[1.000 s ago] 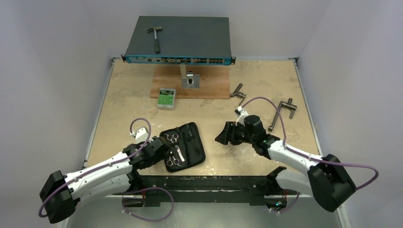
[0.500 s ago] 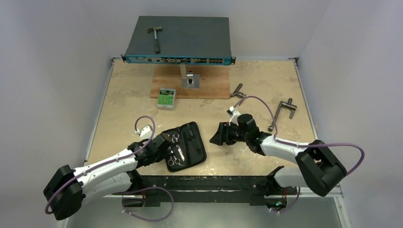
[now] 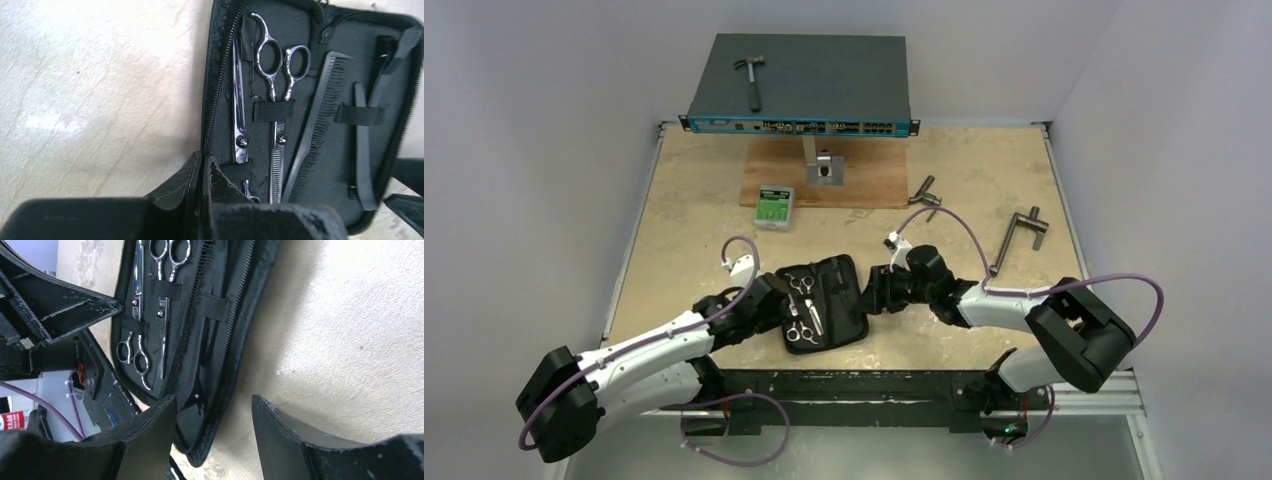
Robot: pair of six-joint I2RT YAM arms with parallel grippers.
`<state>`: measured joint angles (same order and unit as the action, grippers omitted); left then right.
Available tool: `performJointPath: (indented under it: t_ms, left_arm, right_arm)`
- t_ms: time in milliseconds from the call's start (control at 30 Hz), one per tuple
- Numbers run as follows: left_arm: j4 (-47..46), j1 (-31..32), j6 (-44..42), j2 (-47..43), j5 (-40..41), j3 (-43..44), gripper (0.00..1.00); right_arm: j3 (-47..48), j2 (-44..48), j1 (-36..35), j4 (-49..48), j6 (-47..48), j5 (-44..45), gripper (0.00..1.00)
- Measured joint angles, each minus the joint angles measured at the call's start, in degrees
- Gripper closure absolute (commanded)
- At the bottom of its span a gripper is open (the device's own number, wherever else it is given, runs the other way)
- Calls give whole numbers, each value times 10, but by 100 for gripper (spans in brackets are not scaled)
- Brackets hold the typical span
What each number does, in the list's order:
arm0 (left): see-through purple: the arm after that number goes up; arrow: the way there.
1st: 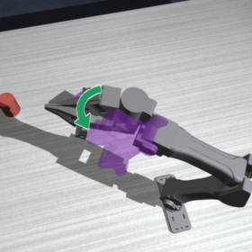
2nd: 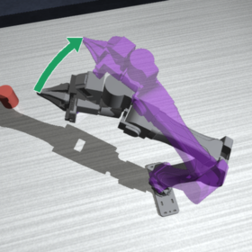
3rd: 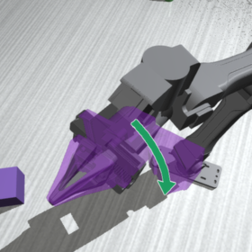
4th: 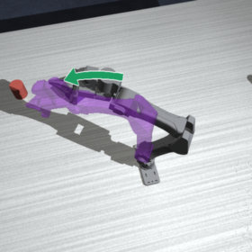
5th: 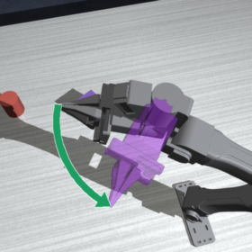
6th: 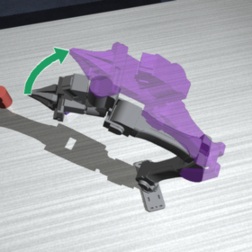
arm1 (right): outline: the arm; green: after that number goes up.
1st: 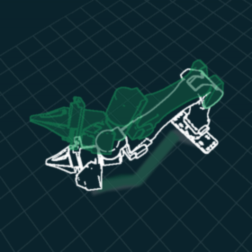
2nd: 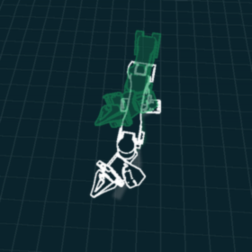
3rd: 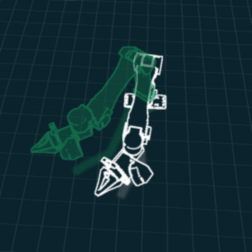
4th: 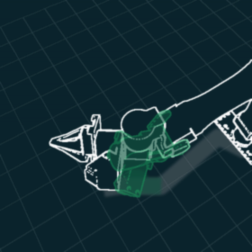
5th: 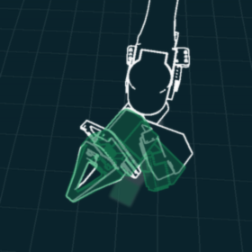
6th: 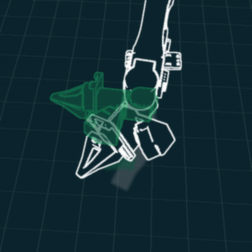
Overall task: Sort the hair-cutting tools
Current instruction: Close the hairdressing tool bag at the center of the board.
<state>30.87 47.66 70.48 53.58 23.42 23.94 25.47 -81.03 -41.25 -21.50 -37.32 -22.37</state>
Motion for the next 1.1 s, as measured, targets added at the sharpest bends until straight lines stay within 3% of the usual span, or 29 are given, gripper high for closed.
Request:
performJointPath:
  t_ms: [333, 700, 1100]
  left_arm:
    - [-44, 0, -88, 12, -32, 53, 100]
    - [-79, 0, -143, 33, -86, 103, 100]
    - [-120, 45, -200, 167, -115, 205, 100]
  right_arm:
    - [-19, 1, 0, -12, -5, 6, 47]
    - [-32, 1, 0, -19, -13, 17, 42]
    - [-53, 2, 0, -64, -31, 3, 37]
